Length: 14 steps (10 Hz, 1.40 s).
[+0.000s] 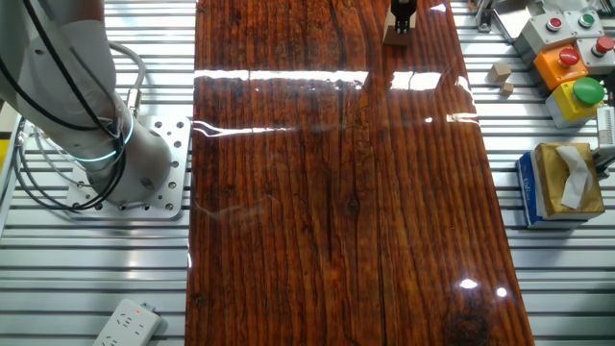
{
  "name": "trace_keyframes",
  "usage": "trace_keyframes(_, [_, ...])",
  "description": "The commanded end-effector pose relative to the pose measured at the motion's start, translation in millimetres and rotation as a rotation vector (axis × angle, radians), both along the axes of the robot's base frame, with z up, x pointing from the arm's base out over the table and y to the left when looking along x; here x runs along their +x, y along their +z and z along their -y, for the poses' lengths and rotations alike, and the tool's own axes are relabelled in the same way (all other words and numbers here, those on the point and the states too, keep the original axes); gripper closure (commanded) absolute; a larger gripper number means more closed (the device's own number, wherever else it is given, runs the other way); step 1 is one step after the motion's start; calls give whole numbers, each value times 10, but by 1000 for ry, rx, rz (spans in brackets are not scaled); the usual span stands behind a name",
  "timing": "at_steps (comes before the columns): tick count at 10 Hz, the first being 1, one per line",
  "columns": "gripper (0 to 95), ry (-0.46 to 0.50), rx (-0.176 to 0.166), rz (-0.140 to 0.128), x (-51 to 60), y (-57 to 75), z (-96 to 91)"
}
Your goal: Pick up the small block on the left and move it to the right
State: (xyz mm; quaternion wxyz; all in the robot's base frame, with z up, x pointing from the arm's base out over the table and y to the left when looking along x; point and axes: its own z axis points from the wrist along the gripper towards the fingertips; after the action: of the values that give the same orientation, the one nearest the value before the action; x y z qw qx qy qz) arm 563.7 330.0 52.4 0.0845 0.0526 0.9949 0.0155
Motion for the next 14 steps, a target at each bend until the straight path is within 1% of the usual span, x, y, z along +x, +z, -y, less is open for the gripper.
trace_keyframes(1, [0, 3, -27, 2, 9, 22, 2])
trace_keyframes(2, [190, 0, -42, 5, 17, 59, 9])
trace_keyframes(4, [190, 6, -93, 10, 40, 202, 37])
trace_keyframes(5, [380, 18, -103, 12, 52, 292, 54])
trace_keyframes(6, [380, 33, -105, 11, 59, 384, 81])
trace_keyframes(7, [380, 40, -105, 11, 60, 410, 105])
trace_keyframes(8, [380, 61, -110, 11, 60, 430, 195])
trace_keyframes(9, [570, 73, -112, 7, 75, 449, 290])
trace_keyframes(10, [570, 94, -115, 3, 102, 473, 393])
trace_keyframes(12, [950, 128, -117, -8, 154, 543, 625])
trace_keyframes(14, [950, 155, -120, -11, 181, 610, 827])
